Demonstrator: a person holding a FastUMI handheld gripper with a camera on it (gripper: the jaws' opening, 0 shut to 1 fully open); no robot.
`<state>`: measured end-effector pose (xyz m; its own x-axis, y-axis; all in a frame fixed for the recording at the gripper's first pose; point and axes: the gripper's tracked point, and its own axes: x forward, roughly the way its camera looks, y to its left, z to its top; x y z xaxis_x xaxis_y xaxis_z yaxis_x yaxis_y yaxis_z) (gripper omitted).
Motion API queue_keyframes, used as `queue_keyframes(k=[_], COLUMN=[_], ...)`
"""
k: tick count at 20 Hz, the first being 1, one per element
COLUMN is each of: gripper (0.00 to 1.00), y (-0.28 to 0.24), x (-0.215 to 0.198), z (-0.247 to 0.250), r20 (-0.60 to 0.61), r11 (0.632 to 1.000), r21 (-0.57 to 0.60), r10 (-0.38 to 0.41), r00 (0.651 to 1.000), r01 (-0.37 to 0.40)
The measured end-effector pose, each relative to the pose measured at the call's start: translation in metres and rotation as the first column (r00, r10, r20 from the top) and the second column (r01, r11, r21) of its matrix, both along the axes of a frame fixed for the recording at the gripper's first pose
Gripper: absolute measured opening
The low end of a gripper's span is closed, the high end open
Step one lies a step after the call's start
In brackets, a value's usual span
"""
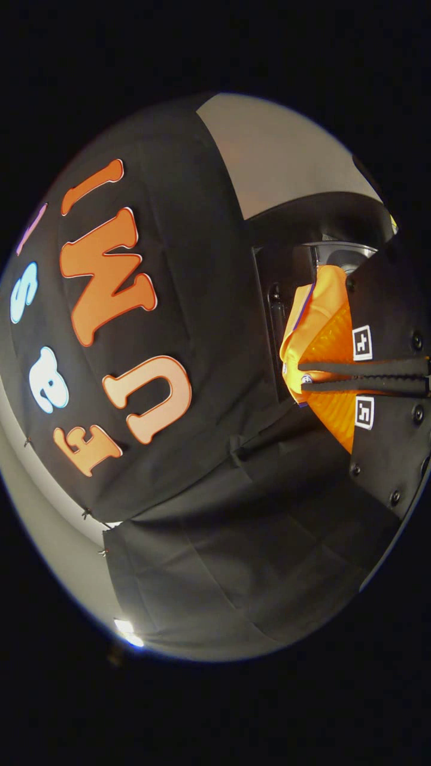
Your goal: Put the clothes into the washing machine and then close the washing machine lid.
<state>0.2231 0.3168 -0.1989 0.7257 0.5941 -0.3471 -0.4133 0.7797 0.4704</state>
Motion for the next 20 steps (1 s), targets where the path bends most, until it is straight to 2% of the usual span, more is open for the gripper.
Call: queue_keyframes(k=[10,15,18,20], gripper=[0.08,0.08,0.08,0.08], y=[0.06,0.066,0.071,0.068], x=[0.051,0.068,0.069,0.072], z=[-0.17,-0.243,-0.288,-0.312], r20=[-0.126,-0.162,-0.208,-0.222], r11=[0.991,0.983,0.973,0.966], r21=[-0.13,-0.184,-0.232,-0.257], r10=[0.006,-0.038,-0.042,-0.076], r00=[0.992,0.986,0.977,0.972], r01=[-0.023,0.008,-0.007,0.017])
